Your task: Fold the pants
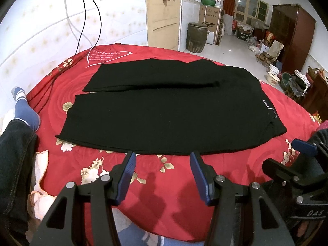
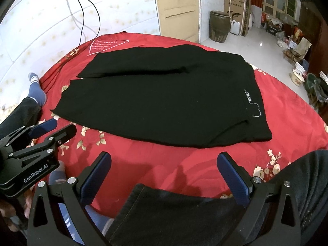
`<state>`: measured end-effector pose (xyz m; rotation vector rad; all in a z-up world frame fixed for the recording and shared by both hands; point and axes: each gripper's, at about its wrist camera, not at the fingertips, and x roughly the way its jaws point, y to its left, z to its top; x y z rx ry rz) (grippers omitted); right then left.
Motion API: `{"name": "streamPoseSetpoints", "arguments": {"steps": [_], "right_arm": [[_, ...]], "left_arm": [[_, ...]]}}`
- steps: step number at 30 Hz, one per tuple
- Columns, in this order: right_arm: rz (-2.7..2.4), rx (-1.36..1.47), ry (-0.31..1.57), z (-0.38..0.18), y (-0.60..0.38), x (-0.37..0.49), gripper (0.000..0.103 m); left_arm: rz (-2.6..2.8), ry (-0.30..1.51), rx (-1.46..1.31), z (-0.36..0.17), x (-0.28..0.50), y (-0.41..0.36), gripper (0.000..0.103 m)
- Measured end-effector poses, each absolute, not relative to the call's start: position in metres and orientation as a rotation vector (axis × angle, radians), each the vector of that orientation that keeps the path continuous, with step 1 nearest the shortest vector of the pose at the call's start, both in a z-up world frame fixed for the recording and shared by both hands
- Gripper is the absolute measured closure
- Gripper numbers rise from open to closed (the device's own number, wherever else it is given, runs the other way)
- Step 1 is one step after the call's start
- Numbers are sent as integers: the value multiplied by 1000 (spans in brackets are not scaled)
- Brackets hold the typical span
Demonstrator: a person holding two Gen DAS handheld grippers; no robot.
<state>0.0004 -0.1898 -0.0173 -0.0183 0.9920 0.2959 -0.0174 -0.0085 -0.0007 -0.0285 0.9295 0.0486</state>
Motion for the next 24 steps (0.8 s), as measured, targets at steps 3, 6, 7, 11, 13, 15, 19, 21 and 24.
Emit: {"name": "streamPoseSetpoints", "arguments": {"steps": [3, 6, 7, 11, 13, 15, 19, 21, 24], "right_arm": [[296, -9, 995, -17, -192, 0, 0], [292, -6, 994, -16, -193, -1, 0], [292, -3, 995, -15, -193, -1, 0], [296, 0, 992, -13, -195, -1, 0], [296, -5, 990, -12, -194, -2, 0], [296, -3, 987, -12, -195, -2, 0], [297, 0, 989, -12, -195, -2, 0], [295, -2, 989, -12, -195, -2, 0], [294, -7, 990, -13, -194, -1, 0]], "left_arm": [[46, 932, -32, -1, -18, -9, 45], [35, 934, -38, -1, -19, -9, 45], [34, 933, -37, 0, -19, -10, 45], [25, 935, -49, 0, -21, -11, 45], [23, 939, -57, 0, -21, -11, 45], [21, 940, -67, 0, -20, -10, 45], [22, 940, -74, 0, -20, -10, 45], [23, 945, -82, -1, -19, -9, 45], [25, 946, -82, -1, -18, -9, 45]]}}
